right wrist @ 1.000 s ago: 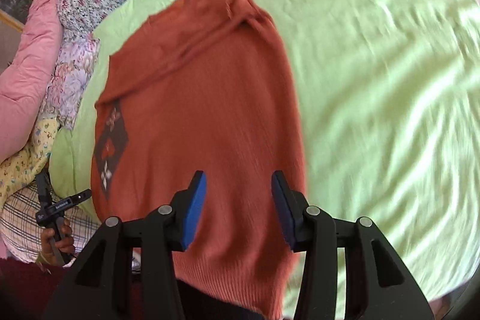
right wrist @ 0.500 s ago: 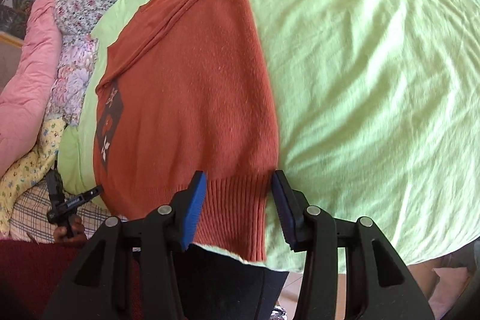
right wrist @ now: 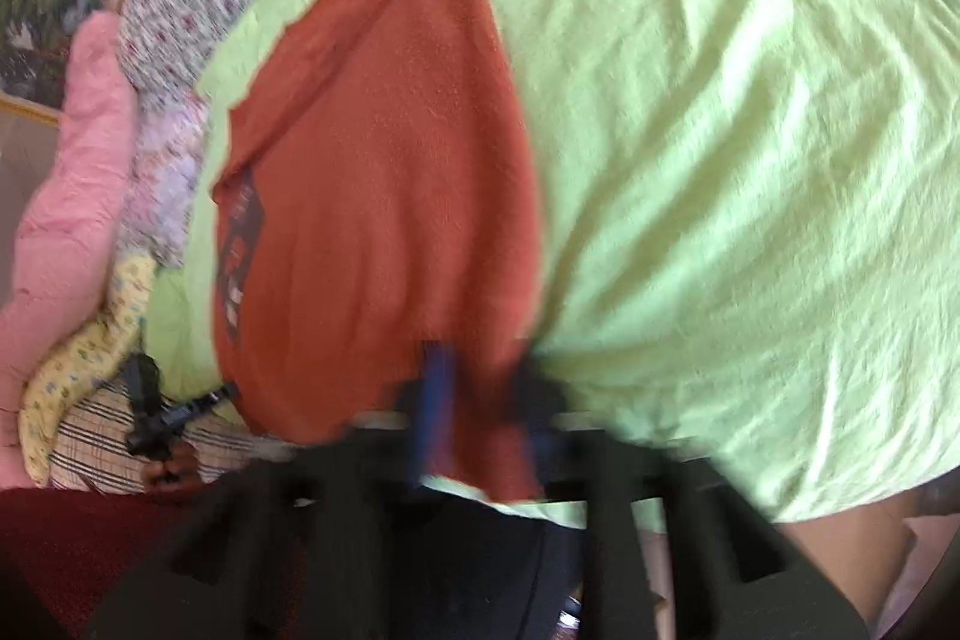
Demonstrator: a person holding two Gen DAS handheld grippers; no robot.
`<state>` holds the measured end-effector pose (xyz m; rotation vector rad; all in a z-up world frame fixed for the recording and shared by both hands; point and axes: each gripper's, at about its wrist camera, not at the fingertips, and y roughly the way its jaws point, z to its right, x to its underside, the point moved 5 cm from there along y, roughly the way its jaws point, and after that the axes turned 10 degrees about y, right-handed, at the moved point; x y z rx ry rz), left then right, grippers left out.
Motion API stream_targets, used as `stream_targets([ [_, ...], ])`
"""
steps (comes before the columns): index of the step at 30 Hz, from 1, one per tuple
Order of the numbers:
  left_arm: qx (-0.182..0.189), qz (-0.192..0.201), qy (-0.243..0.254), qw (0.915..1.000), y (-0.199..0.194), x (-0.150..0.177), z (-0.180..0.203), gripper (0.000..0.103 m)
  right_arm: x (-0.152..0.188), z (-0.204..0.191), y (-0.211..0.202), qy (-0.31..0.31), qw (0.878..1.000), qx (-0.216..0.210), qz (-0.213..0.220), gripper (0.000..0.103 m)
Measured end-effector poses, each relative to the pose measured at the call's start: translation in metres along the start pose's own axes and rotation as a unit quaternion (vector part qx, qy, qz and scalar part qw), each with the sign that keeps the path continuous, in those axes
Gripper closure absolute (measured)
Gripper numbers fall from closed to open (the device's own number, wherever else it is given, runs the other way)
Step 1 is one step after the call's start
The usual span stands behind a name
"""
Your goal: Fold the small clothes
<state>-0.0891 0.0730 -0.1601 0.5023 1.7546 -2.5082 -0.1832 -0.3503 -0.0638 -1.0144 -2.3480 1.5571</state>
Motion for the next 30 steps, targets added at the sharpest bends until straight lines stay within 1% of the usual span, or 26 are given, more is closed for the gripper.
stream_targets([
  [1, 0.011, 0.000, -0.002, 0.9999, -0.003, 0.000, -0.002, 0.099, 0.001, -0.002, 0.000, -0.001, 1.000, -0.009, -0.005, 0.096],
  [3, 0.010, 0.003, -0.009, 0.9999, -0.013, -0.002, 0.000, 0.100, 0.002, -0.013, -0.004, -0.020, 0.999, -0.032, -0.004, 0.096],
  [4, 0.012, 0.006, -0.009, 0.9999, -0.018, -0.003, 0.002, 0.100, 0.000, -0.020, -0.008, -0.027, 0.998, -0.050, -0.003, 0.096],
  [5, 0.015, 0.013, -0.007, 0.9998, -0.025, -0.006, 0.006, 0.100, -0.002, -0.031, -0.013, -0.038, 0.997, -0.074, 0.000, 0.096],
  [7, 0.024, 0.030, -0.006, 0.9992, -0.039, -0.013, 0.013, 0.100, -0.010, -0.047, -0.020, -0.052, 0.994, -0.101, 0.008, 0.096],
  [12, 0.041, 0.070, -0.019, 0.9966, -0.067, -0.044, 0.014, 0.100, -0.039, -0.077, -0.030, -0.061, 0.988, -0.133, 0.038, 0.096],
  [15, 0.038, 0.100, -0.022, 0.9940, -0.084, -0.070, 0.010, 0.100, -0.058, -0.092, -0.037, -0.064, 0.985, -0.145, 0.065, 0.096],
  [19, 0.037, 0.152, -0.015, 0.9875, -0.105, -0.125, 0.011, 0.100, -0.086, -0.114, -0.045, -0.074, 0.980, -0.156, 0.097, 0.096],
  [21, 0.032, 0.170, -0.013, 0.9849, -0.109, -0.149, 0.010, 0.100, -0.106, -0.125, -0.050, -0.079, 0.977, -0.164, 0.116, 0.096],
  [22, 0.028, 0.181, -0.014, 0.9830, -0.112, -0.169, 0.006, 0.100, -0.115, -0.128, -0.051, -0.080, 0.975, -0.167, 0.123, 0.096],
  [24, 0.023, 0.197, -0.015, 0.9801, -0.112, -0.194, 0.005, 0.100, -0.138, -0.140, -0.049, -0.082, 0.973, -0.171, 0.134, 0.096],
  [25, 0.012, 0.204, -0.017, 0.9787, -0.110, -0.212, 0.001, 0.100, -0.149, -0.146, -0.046, -0.083, 0.972, -0.170, 0.139, 0.096],
  [30, -0.001, 0.217, -0.038, 0.9754, -0.096, -0.268, -0.016, 0.100, -0.214, -0.153, -0.030, -0.070, 0.970, -0.164, 0.165, 0.096],
])
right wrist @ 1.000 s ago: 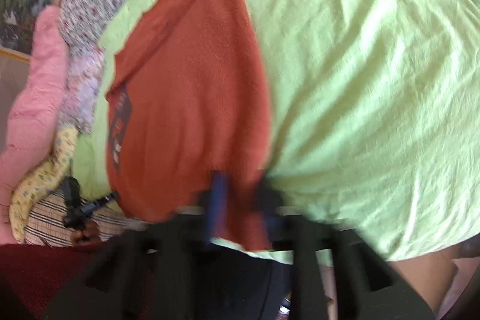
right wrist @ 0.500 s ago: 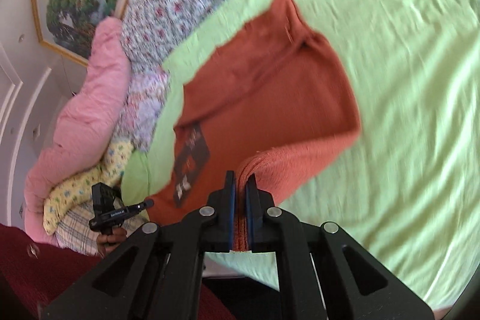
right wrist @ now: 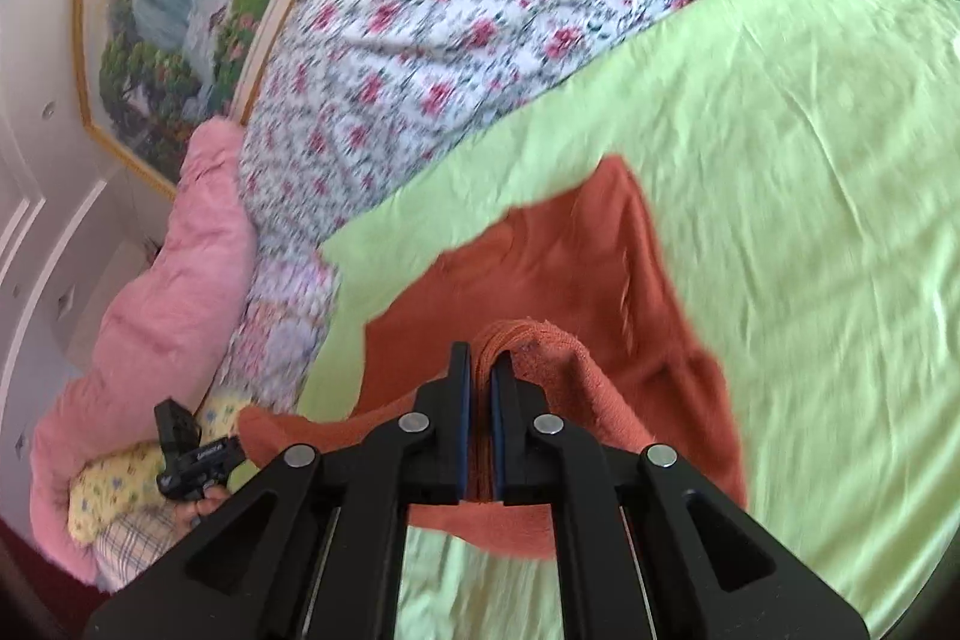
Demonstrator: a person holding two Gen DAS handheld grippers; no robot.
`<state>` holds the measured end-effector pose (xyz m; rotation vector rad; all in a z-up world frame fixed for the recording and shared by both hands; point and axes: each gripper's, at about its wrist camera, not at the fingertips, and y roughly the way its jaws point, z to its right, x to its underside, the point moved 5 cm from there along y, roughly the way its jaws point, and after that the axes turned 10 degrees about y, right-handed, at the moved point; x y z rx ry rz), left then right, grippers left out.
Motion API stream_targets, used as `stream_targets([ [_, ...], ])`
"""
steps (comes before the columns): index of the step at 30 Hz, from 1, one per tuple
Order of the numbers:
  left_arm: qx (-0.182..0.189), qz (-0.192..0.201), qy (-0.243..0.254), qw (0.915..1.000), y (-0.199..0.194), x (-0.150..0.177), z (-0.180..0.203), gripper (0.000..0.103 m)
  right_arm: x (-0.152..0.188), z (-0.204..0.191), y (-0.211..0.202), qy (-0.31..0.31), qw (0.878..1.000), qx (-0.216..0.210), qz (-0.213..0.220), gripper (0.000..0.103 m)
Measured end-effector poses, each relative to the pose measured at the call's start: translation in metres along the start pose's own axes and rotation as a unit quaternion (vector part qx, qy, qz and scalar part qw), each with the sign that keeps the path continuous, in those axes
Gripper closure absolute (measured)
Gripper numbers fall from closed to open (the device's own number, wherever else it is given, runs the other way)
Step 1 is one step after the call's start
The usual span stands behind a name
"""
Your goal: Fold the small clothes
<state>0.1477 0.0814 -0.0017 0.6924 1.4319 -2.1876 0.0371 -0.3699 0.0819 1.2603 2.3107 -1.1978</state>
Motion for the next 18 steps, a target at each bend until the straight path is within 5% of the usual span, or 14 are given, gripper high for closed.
stream_targets([
  [9, -0.033, -0.018, -0.024, 0.9990, 0.076, -0.044, -0.023, 0.100, -0.064, 0.029, 0.072, 0.007, 0.999, 0.037, -0.007, 0.096],
  [18, -0.059, -0.057, -0.049, 0.9954, 0.138, -0.057, -0.045, 0.100, -0.081, 0.064, 0.127, 0.029, 0.996, 0.070, -0.045, 0.096],
])
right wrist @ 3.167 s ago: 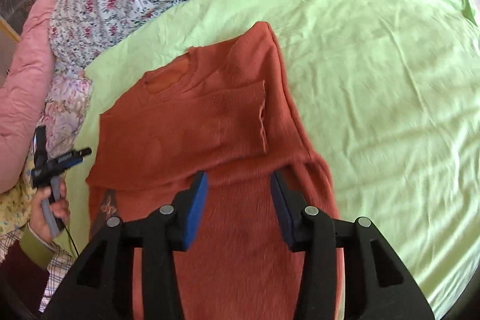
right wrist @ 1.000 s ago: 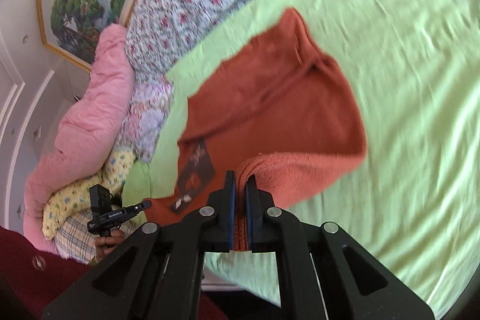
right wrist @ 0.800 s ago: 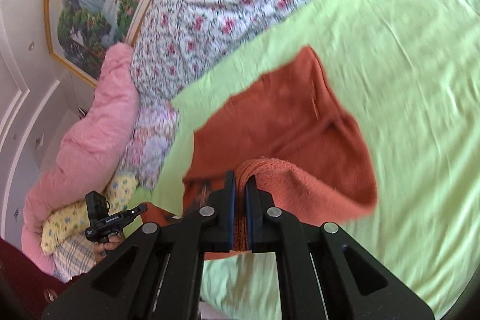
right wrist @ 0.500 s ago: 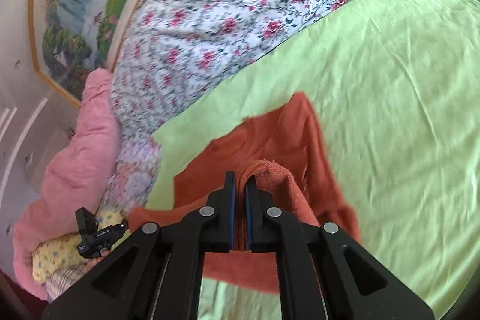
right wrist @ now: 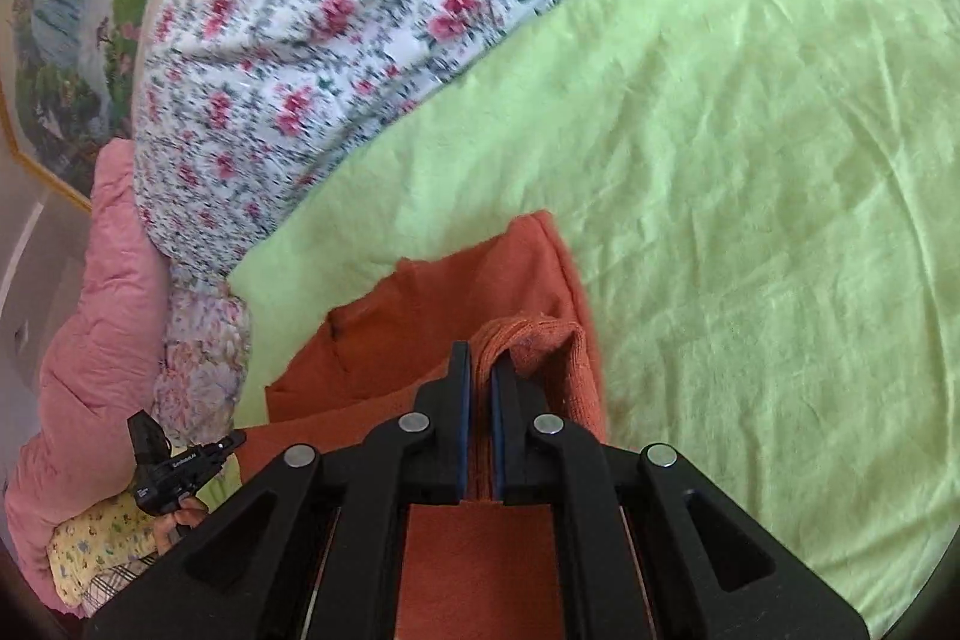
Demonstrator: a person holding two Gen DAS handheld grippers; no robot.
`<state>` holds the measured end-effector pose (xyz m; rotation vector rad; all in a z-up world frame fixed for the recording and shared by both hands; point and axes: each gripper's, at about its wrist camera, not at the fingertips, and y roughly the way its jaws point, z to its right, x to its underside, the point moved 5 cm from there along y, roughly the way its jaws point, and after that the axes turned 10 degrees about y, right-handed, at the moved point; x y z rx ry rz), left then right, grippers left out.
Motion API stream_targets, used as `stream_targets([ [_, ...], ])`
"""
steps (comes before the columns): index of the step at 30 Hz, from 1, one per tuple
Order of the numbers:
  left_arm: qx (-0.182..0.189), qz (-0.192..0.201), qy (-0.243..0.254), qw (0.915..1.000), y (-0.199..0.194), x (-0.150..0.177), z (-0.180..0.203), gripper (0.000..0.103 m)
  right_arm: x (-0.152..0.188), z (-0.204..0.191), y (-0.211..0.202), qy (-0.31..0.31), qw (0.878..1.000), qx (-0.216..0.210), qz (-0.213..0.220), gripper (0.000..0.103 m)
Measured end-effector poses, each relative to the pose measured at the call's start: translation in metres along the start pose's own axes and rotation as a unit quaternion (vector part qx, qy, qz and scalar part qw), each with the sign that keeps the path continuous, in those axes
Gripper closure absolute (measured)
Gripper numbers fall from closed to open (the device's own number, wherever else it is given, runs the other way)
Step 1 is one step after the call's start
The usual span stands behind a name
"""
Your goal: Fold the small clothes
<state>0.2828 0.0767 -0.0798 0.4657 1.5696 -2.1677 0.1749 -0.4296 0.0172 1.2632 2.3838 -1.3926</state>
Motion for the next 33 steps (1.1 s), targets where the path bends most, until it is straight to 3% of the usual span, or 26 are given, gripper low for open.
stream_targets([
  [4, -0.010, -0.027, -0.003, 0.9996, 0.019, 0.005, -0.007, 0.097, -0.003, 0.017, 0.020, 0.022, 0.999, 0.036, -0.023, 0.092],
  [6, -0.006, -0.030, 0.001, 0.9995, 0.013, 0.009, -0.007, 0.093, -0.005, 0.024, 0.019, 0.038, 0.998, 0.053, -0.025, 0.082],
  [9, -0.006, -0.026, 0.020, 0.9994, -0.009, 0.020, 0.000, 0.091, -0.007, 0.023, -0.002, 0.045, 0.998, 0.047, 0.000, 0.080],
  [13, 0.038, -0.033, 0.045, 0.9977, -0.027, 0.054, 0.038, 0.091, 0.013, 0.001, -0.025, 0.016, 1.000, 0.019, 0.017, 0.078],
  [16, 0.097, -0.093, 0.078, 0.9879, 0.001, 0.091, 0.092, 0.089, 0.061, -0.027, 0.005, -0.041, 0.996, -0.003, -0.073, 0.077],
  [18, 0.095, -0.125, 0.127, 0.9794, 0.023, 0.107, 0.120, 0.089, 0.096, -0.044, 0.034, -0.104, 0.984, 0.007, -0.145, 0.077],
  [20, 0.076, -0.131, 0.168, 0.9742, 0.037, 0.109, 0.133, 0.088, 0.119, -0.056, 0.059, -0.151, 0.967, 0.012, -0.207, 0.077],
  [23, 0.081, -0.135, 0.170, 0.9728, 0.049, 0.085, 0.131, 0.089, 0.124, -0.055, 0.085, -0.205, 0.945, 0.053, -0.248, 0.078],
  [25, 0.058, -0.122, 0.178, 0.9748, 0.054, 0.058, 0.121, 0.089, 0.111, -0.052, 0.090, -0.221, 0.943, 0.065, -0.240, 0.080],
  [27, 0.034, -0.110, 0.182, 0.9766, 0.059, 0.033, 0.112, 0.089, 0.085, -0.048, 0.090, -0.222, 0.949, 0.074, -0.209, 0.080],
  [33, -0.021, -0.062, 0.151, 0.9864, 0.081, -0.043, 0.088, 0.089, -0.006, -0.039, 0.093, -0.177, 0.975, 0.111, -0.074, 0.080],
])
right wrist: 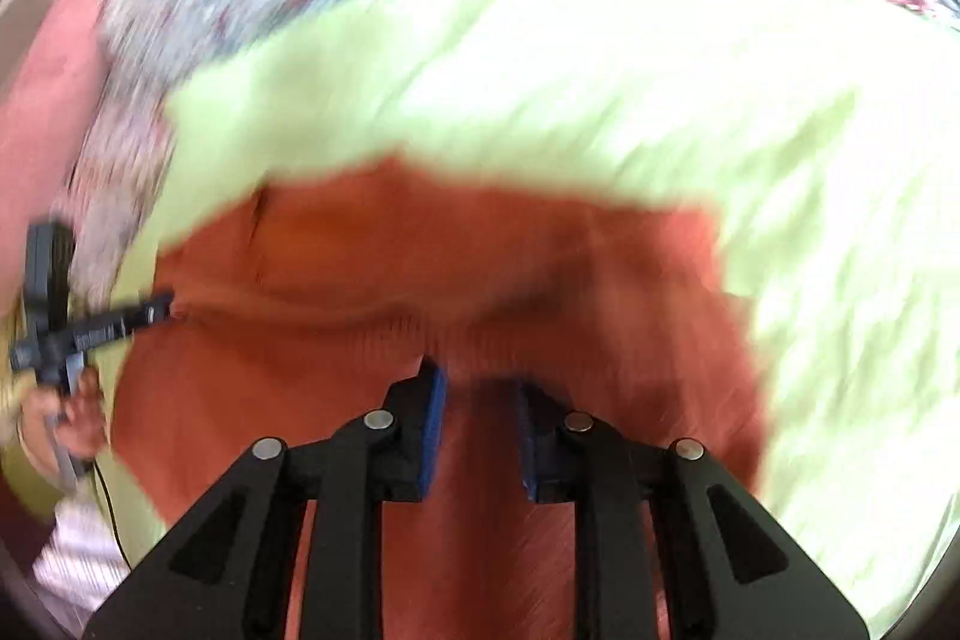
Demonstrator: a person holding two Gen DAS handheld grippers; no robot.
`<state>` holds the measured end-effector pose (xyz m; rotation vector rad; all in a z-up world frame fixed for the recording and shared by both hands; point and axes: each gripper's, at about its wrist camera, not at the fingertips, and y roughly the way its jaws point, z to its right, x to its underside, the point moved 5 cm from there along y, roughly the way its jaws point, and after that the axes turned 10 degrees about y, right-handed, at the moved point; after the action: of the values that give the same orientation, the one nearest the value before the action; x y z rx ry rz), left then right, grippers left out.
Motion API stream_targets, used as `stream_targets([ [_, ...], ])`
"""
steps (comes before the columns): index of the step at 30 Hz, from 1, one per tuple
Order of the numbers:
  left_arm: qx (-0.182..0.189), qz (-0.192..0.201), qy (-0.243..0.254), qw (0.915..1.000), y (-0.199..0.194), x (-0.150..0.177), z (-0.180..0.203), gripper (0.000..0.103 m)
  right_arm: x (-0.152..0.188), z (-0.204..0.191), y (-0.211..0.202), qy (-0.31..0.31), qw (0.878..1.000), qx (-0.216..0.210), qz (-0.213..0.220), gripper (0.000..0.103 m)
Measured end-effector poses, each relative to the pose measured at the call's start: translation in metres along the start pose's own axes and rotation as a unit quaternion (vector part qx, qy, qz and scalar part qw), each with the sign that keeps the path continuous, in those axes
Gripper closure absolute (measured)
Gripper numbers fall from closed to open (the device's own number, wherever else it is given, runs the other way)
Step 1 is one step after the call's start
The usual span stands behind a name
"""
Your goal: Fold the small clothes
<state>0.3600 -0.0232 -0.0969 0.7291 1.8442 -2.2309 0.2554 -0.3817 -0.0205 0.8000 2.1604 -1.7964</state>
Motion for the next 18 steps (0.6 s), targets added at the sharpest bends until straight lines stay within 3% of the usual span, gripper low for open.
stream_targets([
  [4, -0.065, 0.027, -0.013, 0.9974, -0.001, -0.038, -0.024, 0.089, -0.036, 0.016, -0.002, 0.050, 0.998, 0.020, 0.044, 0.080],
  [8, -0.072, 0.045, -0.051, 0.9951, -0.015, -0.050, -0.050, 0.086, -0.046, 0.016, -0.014, 0.060, 0.996, 0.017, 0.061, 0.080],
  [13, -0.073, 0.048, -0.077, 0.9931, -0.037, -0.027, -0.073, 0.081, -0.028, 0.005, -0.038, 0.058, 0.996, 0.004, 0.065, 0.080],
  [18, -0.071, 0.038, -0.104, 0.9913, -0.057, 0.029, -0.090, 0.081, 0.012, -0.004, -0.059, 0.064, 0.997, -0.011, 0.049, 0.080],
])
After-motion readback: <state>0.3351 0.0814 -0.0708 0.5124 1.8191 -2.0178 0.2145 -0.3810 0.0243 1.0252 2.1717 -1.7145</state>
